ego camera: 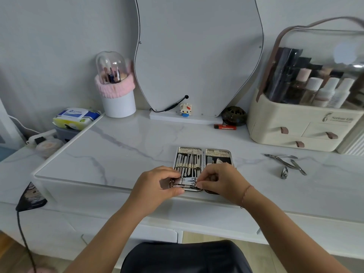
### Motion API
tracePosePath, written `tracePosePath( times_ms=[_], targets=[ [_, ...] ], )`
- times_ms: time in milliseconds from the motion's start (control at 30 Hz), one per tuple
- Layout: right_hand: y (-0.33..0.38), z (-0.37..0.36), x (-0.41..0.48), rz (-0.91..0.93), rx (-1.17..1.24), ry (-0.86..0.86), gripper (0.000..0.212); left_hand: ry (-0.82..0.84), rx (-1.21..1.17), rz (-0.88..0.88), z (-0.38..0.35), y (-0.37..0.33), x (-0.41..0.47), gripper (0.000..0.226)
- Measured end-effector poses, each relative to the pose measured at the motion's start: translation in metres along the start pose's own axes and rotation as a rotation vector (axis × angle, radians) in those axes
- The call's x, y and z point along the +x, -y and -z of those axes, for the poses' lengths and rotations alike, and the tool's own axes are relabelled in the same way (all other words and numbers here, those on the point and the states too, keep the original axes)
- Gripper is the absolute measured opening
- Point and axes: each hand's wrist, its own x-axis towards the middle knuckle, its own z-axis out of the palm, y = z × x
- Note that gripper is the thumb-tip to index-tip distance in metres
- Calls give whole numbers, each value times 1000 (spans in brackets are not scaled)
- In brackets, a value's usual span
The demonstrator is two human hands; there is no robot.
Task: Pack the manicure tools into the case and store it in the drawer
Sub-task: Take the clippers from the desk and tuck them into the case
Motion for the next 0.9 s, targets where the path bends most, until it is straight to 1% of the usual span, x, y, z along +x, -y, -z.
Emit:
tracePosePath(
  times_ms=[67, 133, 200, 233, 333, 433, 533, 600, 667, 733, 800, 900],
  targets=[
    [-2, 3, -2, 8, 1, -21, 1, -22, -6, -4, -3, 0, 1, 40],
    [-7, 9, -3, 0, 25, -95, 7, -48, -2, -15, -6, -1, 2, 36],
    [-18, 24, -3, -27, 59, -245, 12, -47, 20, -32, -7, -2, 3, 35],
    [-25, 35, -3, -42, 59, -337, 11, -32, 34, -39, -6, -2, 4, 36],
    [-56, 78, -8, -108, -22, -583, 4, 43, 64, -53, 0, -2, 13, 49],
    [-92, 120, -23, -251, -141, -703, 8, 67, 93, -76, 6, -3, 32, 62],
    [-118, 143, -35, -378, -221, -701, 14, 108, 106, -74, 2, 1, 49, 83],
    [-127, 148, -35, -414, -271, -648, 18, 190, 224, -91, -6, 5, 54, 96],
    [-132, 151, -32, -408, -330, -592, 22, 234, 344, -115, -12, 8, 56, 105],
    [-134, 152, -26, -398, -360, -538, 20, 228, 363, -114, -13, 10, 57, 107],
    [-136, 152, -20, -411, -392, -500, 14, 230, 361, -111, -12, 10, 56, 103],
    [-143, 152, -14, -428, -438, -491, 9, 237, 369, -112, -13, 10, 56, 96]
  ],
)
